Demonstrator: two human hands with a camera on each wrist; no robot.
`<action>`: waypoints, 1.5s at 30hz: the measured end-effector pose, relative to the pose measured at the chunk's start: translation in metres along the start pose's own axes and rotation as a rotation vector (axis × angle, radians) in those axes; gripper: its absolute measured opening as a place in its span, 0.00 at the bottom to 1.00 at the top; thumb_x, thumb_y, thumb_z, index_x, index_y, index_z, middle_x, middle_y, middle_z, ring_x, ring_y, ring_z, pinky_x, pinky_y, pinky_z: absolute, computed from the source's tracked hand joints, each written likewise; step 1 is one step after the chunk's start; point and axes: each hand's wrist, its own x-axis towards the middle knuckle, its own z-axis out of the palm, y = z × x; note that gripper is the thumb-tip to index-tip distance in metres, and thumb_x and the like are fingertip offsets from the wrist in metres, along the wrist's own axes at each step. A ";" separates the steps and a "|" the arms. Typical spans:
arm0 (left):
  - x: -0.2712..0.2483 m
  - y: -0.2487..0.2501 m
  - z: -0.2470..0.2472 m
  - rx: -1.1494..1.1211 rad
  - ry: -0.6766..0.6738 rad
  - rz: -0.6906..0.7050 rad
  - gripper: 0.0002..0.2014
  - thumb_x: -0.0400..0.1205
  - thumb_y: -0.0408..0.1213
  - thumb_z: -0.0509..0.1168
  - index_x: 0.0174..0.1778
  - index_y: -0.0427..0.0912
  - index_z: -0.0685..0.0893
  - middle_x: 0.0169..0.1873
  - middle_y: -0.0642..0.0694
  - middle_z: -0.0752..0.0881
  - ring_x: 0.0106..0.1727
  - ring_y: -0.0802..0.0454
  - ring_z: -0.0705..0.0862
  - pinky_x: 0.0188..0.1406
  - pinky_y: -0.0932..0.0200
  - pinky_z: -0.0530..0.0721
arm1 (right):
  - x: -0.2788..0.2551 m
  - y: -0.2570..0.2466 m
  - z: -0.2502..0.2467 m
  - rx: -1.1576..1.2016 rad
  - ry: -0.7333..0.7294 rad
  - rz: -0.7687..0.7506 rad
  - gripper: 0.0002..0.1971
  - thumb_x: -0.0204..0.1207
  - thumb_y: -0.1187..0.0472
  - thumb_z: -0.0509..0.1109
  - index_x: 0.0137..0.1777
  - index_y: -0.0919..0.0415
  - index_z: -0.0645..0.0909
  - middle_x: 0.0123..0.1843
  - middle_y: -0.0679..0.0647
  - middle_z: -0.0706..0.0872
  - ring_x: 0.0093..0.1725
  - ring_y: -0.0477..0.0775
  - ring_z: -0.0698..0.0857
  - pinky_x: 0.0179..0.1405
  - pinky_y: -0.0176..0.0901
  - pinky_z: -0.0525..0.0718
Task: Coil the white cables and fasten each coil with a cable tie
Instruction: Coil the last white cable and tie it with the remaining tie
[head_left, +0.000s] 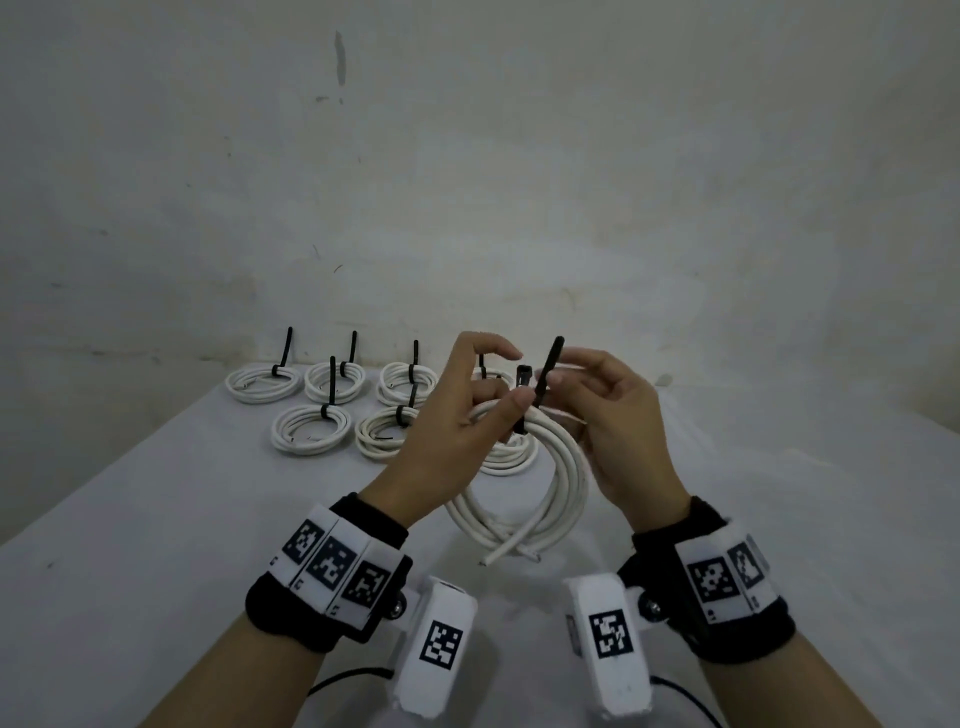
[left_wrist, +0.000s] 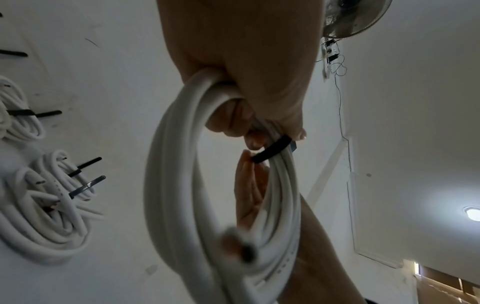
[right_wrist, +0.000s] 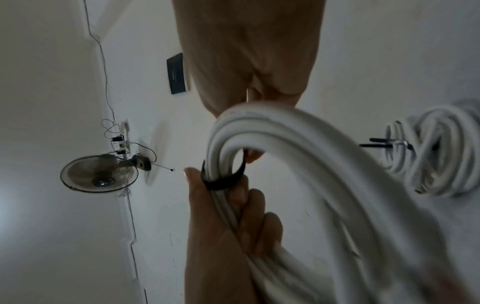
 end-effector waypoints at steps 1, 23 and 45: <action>0.000 0.000 0.001 -0.003 -0.002 0.005 0.13 0.78 0.48 0.65 0.55 0.51 0.73 0.31 0.26 0.80 0.31 0.49 0.79 0.35 0.56 0.78 | 0.004 -0.003 -0.002 -0.009 -0.001 -0.017 0.09 0.74 0.75 0.69 0.53 0.67 0.81 0.41 0.62 0.90 0.39 0.61 0.91 0.37 0.47 0.88; 0.008 0.006 0.016 0.105 0.113 0.056 0.10 0.80 0.46 0.65 0.53 0.47 0.77 0.25 0.49 0.84 0.28 0.47 0.80 0.34 0.41 0.79 | 0.010 -0.005 -0.016 -0.220 -0.197 -0.252 0.09 0.70 0.73 0.72 0.50 0.69 0.86 0.36 0.52 0.91 0.37 0.53 0.90 0.40 0.38 0.86; 0.020 0.018 0.007 0.247 0.105 0.031 0.16 0.73 0.56 0.68 0.46 0.48 0.82 0.31 0.32 0.84 0.33 0.33 0.82 0.36 0.36 0.80 | 0.022 -0.031 -0.011 -0.570 -0.277 -0.364 0.01 0.75 0.67 0.73 0.43 0.63 0.83 0.38 0.52 0.88 0.40 0.52 0.89 0.42 0.42 0.88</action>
